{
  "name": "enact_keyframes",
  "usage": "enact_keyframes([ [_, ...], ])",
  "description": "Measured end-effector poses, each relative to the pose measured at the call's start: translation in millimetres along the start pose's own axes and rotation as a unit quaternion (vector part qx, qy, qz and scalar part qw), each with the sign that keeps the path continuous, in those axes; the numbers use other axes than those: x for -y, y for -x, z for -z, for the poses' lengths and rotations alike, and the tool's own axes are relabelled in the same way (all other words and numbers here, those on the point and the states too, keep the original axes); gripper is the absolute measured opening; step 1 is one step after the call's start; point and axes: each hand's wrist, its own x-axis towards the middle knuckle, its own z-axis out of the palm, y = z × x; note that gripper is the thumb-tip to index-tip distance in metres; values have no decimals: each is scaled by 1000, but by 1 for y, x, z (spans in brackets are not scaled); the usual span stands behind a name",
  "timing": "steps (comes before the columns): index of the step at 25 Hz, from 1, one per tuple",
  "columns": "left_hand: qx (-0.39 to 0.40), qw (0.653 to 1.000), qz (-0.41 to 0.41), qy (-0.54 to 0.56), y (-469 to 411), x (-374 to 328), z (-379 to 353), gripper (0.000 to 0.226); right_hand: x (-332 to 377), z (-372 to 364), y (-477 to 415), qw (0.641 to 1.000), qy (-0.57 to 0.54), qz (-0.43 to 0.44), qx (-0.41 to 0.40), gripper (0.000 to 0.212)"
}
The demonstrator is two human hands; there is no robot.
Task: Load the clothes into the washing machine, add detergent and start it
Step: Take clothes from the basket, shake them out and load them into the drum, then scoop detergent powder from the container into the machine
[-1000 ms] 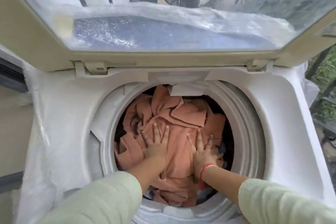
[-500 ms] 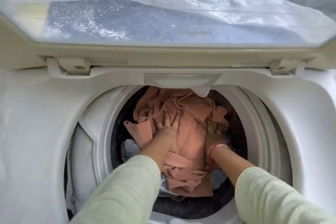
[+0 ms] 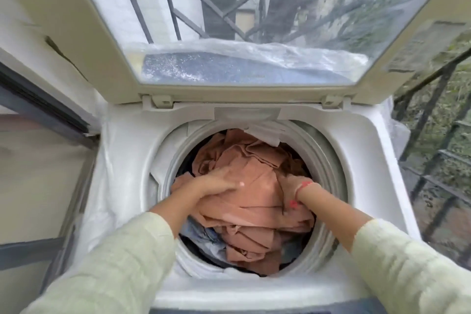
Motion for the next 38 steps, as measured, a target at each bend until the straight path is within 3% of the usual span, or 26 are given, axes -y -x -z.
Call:
enact_keyframes([
  [3,-83,994,-75,-18,60,-13,8,65,2,3,78,978,-46,101,-175,76],
  [6,-231,947,-196,105,143,-20,-3,38,11,-18,156,908,-216,214,-289,65],
  [8,-298,908,-246,160,192,-8,-17,27,25,-36,187,856,-312,243,-334,49],
  [12,-427,823,-278,252,264,36,-50,15,73,-55,232,771,-419,300,-374,23],
  [16,-507,744,-278,336,318,94,-81,19,120,-70,261,726,-446,351,-389,17],
  [20,-538,708,-263,374,364,162,-105,11,184,-89,283,685,-468,388,-402,12],
  [23,-560,695,-243,380,404,215,-120,21,244,-102,301,659,-501,395,-399,11],
  [28,-558,694,-220,398,450,300,-136,16,340,-119,320,670,-501,425,-345,9],
  [33,-581,667,-172,433,475,362,-142,21,408,-142,328,733,-424,467,-254,15],
  [36,-603,635,-134,463,483,388,-149,21,431,-161,320,782,-318,456,-282,12],
  [38,-616,613,-113,482,486,400,-157,22,442,-174,317,791,-239,462,-322,10],
])
